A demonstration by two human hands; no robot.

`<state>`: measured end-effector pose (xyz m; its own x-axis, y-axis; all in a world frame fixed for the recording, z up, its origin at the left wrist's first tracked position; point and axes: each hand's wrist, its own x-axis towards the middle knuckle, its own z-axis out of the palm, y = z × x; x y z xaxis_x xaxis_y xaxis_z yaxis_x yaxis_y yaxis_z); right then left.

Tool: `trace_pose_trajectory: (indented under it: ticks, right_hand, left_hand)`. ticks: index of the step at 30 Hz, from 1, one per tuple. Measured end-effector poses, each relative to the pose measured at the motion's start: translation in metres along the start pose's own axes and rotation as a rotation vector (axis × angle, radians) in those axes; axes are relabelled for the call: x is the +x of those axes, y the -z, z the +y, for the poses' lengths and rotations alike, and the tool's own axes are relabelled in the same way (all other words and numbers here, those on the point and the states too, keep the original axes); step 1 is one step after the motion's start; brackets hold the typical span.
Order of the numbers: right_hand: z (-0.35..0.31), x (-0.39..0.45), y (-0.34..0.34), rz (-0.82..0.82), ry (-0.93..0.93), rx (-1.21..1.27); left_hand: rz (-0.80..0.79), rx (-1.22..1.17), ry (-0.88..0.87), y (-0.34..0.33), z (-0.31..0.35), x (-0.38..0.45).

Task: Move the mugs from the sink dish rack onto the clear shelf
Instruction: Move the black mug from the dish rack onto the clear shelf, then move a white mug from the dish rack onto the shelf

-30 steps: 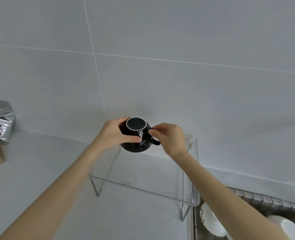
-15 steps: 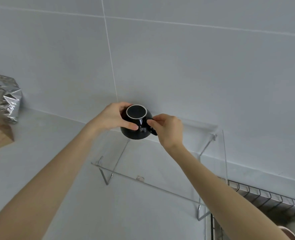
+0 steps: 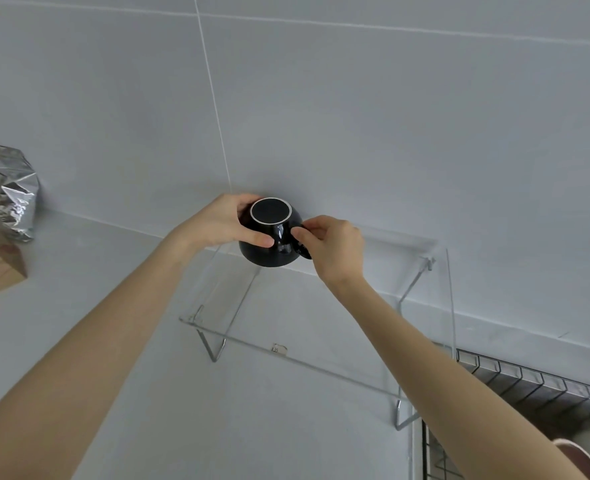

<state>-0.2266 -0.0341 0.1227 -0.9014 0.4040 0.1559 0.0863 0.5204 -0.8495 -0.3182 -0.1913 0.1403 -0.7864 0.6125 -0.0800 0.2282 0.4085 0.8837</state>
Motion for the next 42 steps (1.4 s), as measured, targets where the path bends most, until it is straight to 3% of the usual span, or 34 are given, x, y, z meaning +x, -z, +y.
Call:
trace_pose_trajectory:
  ticks: [8, 12, 15, 21, 28, 35, 42]
  right_hand:
    - [0.005, -0.001, 0.005, -0.106, 0.022, -0.011]
    - [0.007, -0.005, 0.029, -0.234, -0.001, -0.001]
    - [0.011, -0.017, 0.069, -0.174, 0.011, 0.065]
    - [0.043, -0.068, 0.163, -0.054, 0.014, 0.078]
    - [0.127, -0.141, 0.23, 0.0, -0.208, -0.053]
    - [0.207, -0.201, 0.229, -0.021, -0.461, -0.123]
    - [0.243, -0.219, 0.196, -0.015, -0.545, -0.238]
  left_hand:
    - [0.005, 0.043, 0.05, -0.004, 0.004, -0.007]
    - [0.218, 0.337, 0.051, -0.024, 0.028, -0.02]
    - [0.359, 0.417, -0.135, -0.062, 0.06, -0.035]
    - [0.093, 0.154, -0.313, -0.164, 0.114, -0.067]
    - [-0.274, 0.056, -0.251, -0.28, 0.118, -0.083]
    - [-0.353, 0.283, -0.078, -0.357, 0.061, -0.067]
    - [-0.403, 0.538, 0.046, -0.39, 0.021, -0.036]
